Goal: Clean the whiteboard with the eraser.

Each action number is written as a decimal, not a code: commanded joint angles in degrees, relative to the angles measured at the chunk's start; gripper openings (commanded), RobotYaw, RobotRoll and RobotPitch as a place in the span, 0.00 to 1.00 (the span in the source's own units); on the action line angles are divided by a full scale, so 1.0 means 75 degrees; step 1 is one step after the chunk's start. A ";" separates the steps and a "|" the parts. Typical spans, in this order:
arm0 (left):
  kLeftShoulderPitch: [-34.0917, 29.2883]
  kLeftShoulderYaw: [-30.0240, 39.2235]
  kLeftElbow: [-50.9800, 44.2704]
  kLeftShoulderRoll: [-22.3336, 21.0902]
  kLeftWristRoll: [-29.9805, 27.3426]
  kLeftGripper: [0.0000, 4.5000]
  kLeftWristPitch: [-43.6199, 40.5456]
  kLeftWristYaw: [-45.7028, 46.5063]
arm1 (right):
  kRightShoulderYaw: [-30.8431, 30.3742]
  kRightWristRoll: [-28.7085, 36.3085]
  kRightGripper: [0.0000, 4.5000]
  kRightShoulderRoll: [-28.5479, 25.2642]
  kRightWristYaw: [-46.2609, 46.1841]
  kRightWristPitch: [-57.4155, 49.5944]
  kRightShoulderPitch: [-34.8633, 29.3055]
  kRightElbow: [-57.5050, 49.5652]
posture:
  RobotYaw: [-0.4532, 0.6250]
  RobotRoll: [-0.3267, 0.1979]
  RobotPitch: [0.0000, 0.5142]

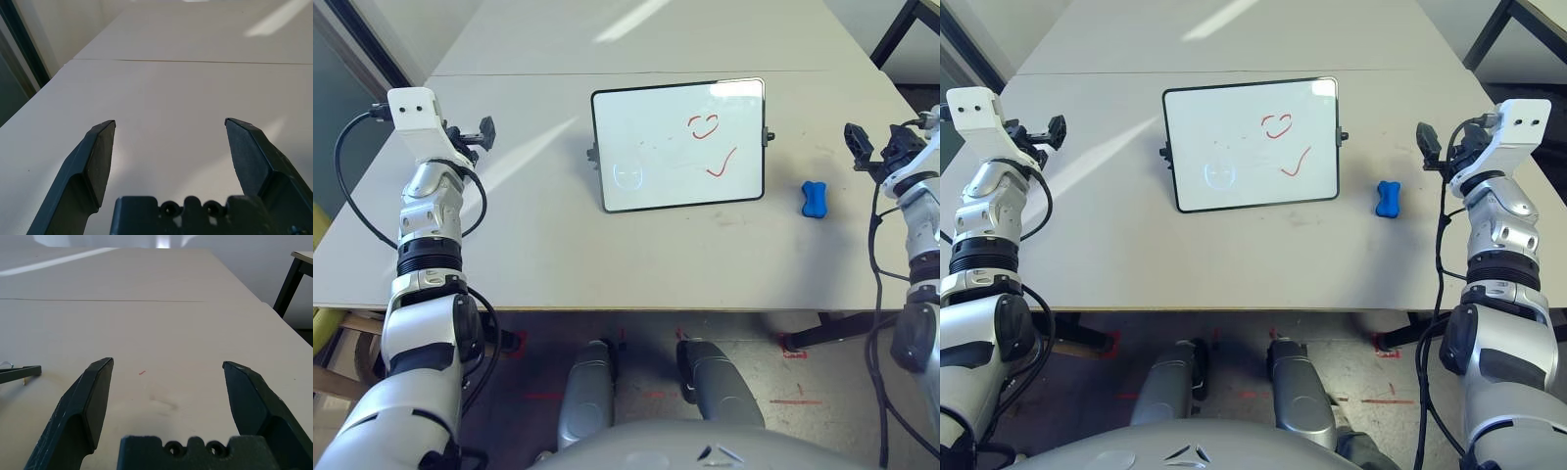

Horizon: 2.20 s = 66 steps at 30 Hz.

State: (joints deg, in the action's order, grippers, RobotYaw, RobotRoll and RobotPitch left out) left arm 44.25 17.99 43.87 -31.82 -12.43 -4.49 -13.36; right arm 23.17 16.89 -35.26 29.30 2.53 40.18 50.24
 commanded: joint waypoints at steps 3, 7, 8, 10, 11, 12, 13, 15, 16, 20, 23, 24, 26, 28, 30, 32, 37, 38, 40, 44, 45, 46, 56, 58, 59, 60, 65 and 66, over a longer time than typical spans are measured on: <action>-0.0033 0.0052 0.0129 -0.0127 0.0080 1.00 0.0051 0.0059 | 0.0004 0.0044 0.99 0.0012 0.0008 0.0092 0.0075 0.0093 | 0.29 0.62 0.28; -0.0086 0.0024 -0.0019 -0.0119 0.0029 1.00 0.0016 -0.0092 | 0.0005 0.0055 0.99 0.0005 0.0024 0.0075 0.0085 0.0056 | 0.29 0.62 0.27; -0.0046 0.0033 0.0060 -0.0155 0.0031 1.00 0.0031 -0.0114 | 0.0006 0.0050 0.99 0.0001 0.0011 0.0079 0.0099 0.0072 | 0.29 0.62 0.27; 0.0007 0.0060 0.0122 -0.0212 0.0007 1.00 0.0005 -0.0163 | 0.0010 0.0055 0.99 0.0002 -0.0003 0.0055 0.0093 0.0035 | 0.29 0.62 0.26; 0.0007 0.0041 0.0080 -0.0223 -0.0055 1.00 -0.0025 -0.0373 | 0.0005 0.0053 0.99 0.0019 -0.0003 0.0066 0.0075 0.0026 | 0.29 0.62 0.26; 0.0011 0.0015 0.0007 -0.0230 -0.0114 1.00 -0.0064 -0.0573 | -0.0004 0.0034 0.99 0.0022 -0.0023 0.0073 0.0074 0.0051 | 0.29 0.62 0.26; 0.0001 0.0001 -0.0057 -0.0236 -0.0156 1.00 -0.0092 -0.0718 | -0.0010 0.0023 0.99 0.0024 -0.0036 0.0077 0.0064 0.0057 | 0.29 0.62 0.26; -0.0050 -0.0083 -0.0354 -0.0243 -0.0307 1.00 -0.0254 -0.1244 | -0.0009 0.0035 0.99 0.0008 -0.0006 0.0046 0.0062 0.0047 | 0.29 0.62 0.26; -0.0134 -0.0194 -0.0640 -0.0251 -0.0391 1.00 -0.0380 -0.1663 | -0.0011 0.0025 0.99 -0.0017 -0.0015 0.0023 0.0086 0.0081 | 0.29 0.62 0.26; -0.0661 -0.0650 -0.2271 -0.0235 -0.0839 1.00 -0.1156 -0.3052 | -0.0031 0.0003 0.99 -0.0066 -0.0013 -0.0021 0.0124 0.0091 | 0.28 0.62 0.27; -0.1061 -0.0921 -0.3406 -0.0228 -0.1203 1.00 -0.1769 -0.3744 | -0.0026 0.0016 0.99 -0.0092 -0.0016 -0.0133 0.0084 0.0032 | 0.28 0.62 0.26; -0.1197 -0.1053 -0.3775 -0.0229 -0.1299 1.00 -0.1947 -0.3961 | -0.0032 0.0013 0.99 -0.0109 -0.0023 -0.0212 0.0072 0.0016 | 0.27 0.62 0.26; -0.1444 -0.1303 -0.4430 -0.0225 -0.1476 1.00 -0.2265 -0.4342 | -0.0076 -0.0027 0.99 -0.0161 -0.0024 -0.0386 0.0057 -0.0025 | 0.27 0.62 0.26; -0.1615 -0.1531 -0.4899 -0.0212 -0.1592 1.00 -0.2507 -0.4641 | -0.0148 -0.0073 0.99 -0.0219 -0.0047 -0.0709 0.0073 -0.0111 | 0.26 0.62 0.26; -0.1716 -0.1749 -0.5199 -0.0189 -0.1628 1.00 -0.2633 -0.4863 | -0.0244 -0.0118 0.99 -0.0290 -0.0051 -0.1077 0.0093 -0.0265 | 0.25 0.62 0.26; -0.1763 -0.1917 -0.5403 -0.0181 -0.1621 1.00 -0.2696 -0.5033 | -0.0335 -0.0121 0.99 -0.0360 -0.0046 -0.1445 0.0112 -0.0473 | 0.25 0.62 0.26; -0.1690 -0.2335 -0.5353 -0.0169 -0.1364 1.00 -0.2537 -0.5310 | -0.0695 -0.0206 0.99 -0.0673 -0.0061 -0.3030 0.0180 -0.1288 | 0.23 0.62 0.25; -0.1642 -0.2386 -0.5246 -0.0166 -0.1287 1.00 -0.2451 -0.5320 | -0.0806 -0.0211 0.99 -0.0769 -0.0054 -0.3619 0.0204 -0.1497 | 0.23 0.62 0.25; -0.1572 -0.2428 -0.5096 -0.0140 -0.1212 1.00 -0.2352 -0.5329 | -0.1047 -0.0245 0.99 -0.0964 0.0036 -0.4615 0.0205 -0.1981 | 0.22 0.62 0.25; -0.1470 -0.2504 -0.4870 -0.0054 -0.1123 1.00 -0.2196 -0.5398 | -0.1559 -0.0134 0.99 -0.1491 0.0181 -0.7270 0.0293 -0.3424 | 0.21 0.62 0.25; -0.1454 -0.2518 -0.4817 -0.0033 -0.1099 1.00 -0.2157 -0.5412 | -0.1673 -0.0136 0.99 -0.1598 0.0177 -0.7870 0.0338 -0.3666 | 0.21 0.62 0.25; -0.1444 -0.2546 -0.4789 -0.0013 -0.1085 1.00 -0.2135 -0.5436 | -0.1825 -0.0179 0.99 -0.1714 0.0150 -0.8446 0.0399 -0.3856 | 0.20 0.62 0.25; -0.1434 -0.2990 -0.4705 -0.0070 -0.0911 1.00 -0.1918 -0.6242 | -0.2597 -0.0264 0.99 -0.1576 -0.0134 -1.1038 0.0860 -0.4684 | 0.19 0.62 0.26; -0.1416 -0.3015 -0.4654 -0.0056 -0.0846 1.00 -0.1862 -0.6270 | -0.2566 -0.0275 0.99 -0.1375 -0.0236 -1.1127 0.0848 -0.4746 | 0.19 0.62 0.26; -0.1400 -0.3014 -0.4618 -0.0042 -0.0824 1.00 -0.1840 -0.6272 | -0.2561 -0.0275 0.99 -0.1270 -0.0281 -1.1168 0.0843 -0.4787 | 0.19 0.62 0.26; -0.1389 -0.3010 -0.4597 -0.0029 -0.0813 1.00 -0.1830 -0.6270 | -0.2555 -0.0274 0.99 -0.1213 -0.0306 -1.1198 0.0840 -0.4815 | 0.19 0.62 0.26; -0.1404 -0.3016 -0.4581 0.0038 -0.0755 1.00 -0.1789 -0.6235 | -0.2489 -0.0358 0.99 -0.0812 -0.0578 -1.1200 0.0915 -0.4628 | 0.19 0.62 0.26; -0.1413 -0.3018 -0.4586 0.0050 -0.0749 1.00 -0.1785 -0.6233 | -0.2498 -0.0370 0.99 -0.0749 -0.0622 -1.1186 0.0916 -0.4593 | 0.19 0.62 0.26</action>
State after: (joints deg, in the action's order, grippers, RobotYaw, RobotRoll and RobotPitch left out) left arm 33.45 -3.74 9.60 -31.62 -18.83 -18.43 -59.74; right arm 4.19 14.46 -41.25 25.41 -80.79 46.40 15.61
